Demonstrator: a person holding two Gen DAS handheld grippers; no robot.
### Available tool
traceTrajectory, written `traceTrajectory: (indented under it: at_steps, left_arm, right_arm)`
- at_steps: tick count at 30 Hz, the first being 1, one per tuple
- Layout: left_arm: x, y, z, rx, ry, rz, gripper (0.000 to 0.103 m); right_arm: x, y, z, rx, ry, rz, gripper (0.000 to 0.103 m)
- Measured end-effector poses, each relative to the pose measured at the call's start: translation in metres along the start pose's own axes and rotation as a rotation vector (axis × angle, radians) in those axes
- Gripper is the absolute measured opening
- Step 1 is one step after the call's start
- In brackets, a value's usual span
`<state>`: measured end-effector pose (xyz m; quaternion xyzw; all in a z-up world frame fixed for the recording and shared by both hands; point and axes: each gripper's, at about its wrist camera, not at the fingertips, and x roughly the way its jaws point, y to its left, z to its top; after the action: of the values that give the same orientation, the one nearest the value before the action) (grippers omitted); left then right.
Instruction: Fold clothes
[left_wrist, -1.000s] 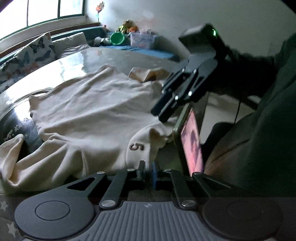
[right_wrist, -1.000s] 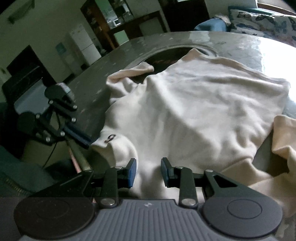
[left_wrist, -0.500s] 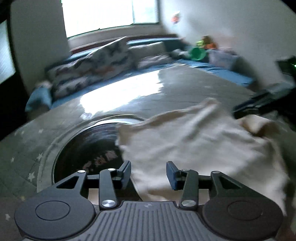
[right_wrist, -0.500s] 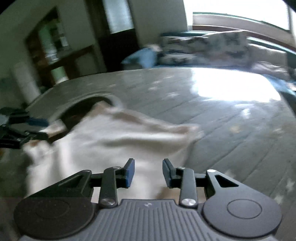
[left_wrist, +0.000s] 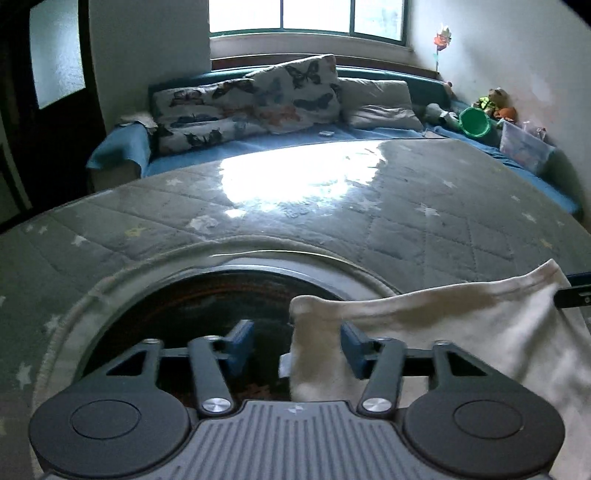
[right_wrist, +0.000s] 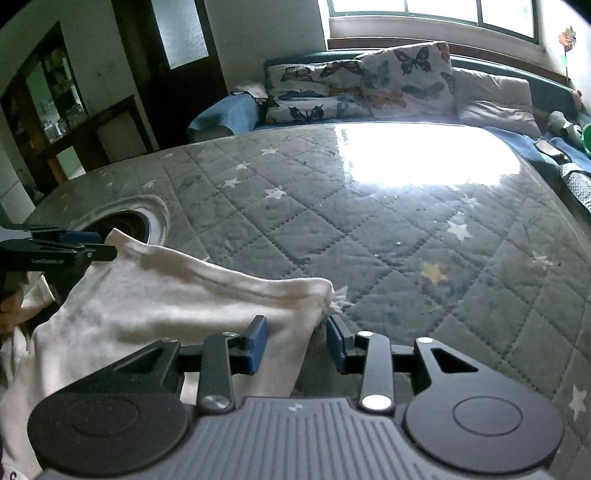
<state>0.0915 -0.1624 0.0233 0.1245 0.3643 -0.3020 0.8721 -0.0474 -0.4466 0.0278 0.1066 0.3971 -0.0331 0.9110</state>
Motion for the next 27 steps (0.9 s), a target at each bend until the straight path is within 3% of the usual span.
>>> traceTrajectory:
  at_steps: [2,5,13,17,21,23,27]
  left_arm:
    - [0.0,-0.001,-0.002,0.002,-0.007,-0.013,0.013]
    - [-0.005,0.0,-0.004,0.002,-0.03,0.006,0.006]
    - [-0.023,0.017,0.002,-0.036,-0.091,0.1,0.006]
    - [-0.02,0.023,0.002,-0.049,-0.073,0.133,0.006]
    - [-0.017,0.026,-0.002,-0.051,-0.03,0.14,0.011]
    - [-0.023,0.027,-0.005,-0.041,-0.039,0.144,0.023]
    - [-0.046,0.025,-0.009,-0.029,-0.065,0.127,0.024]
  right_arm:
    - [0.002,0.001,0.004,-0.004,0.007,0.007,0.016]
    - [0.006,0.004,0.01,-0.022,0.01,-0.01,0.005]
    - [0.012,0.025,0.038,-0.092,-0.069,-0.025,0.004]
    - [0.031,0.036,0.048,-0.126,-0.07,-0.032,0.004]
    - [0.034,0.052,0.047,-0.207,-0.071,-0.096,0.013]
    - [0.025,0.057,0.044,-0.217,-0.078,-0.069,0.016]
    - [0.007,0.07,0.028,-0.247,-0.043,0.006,0.018]
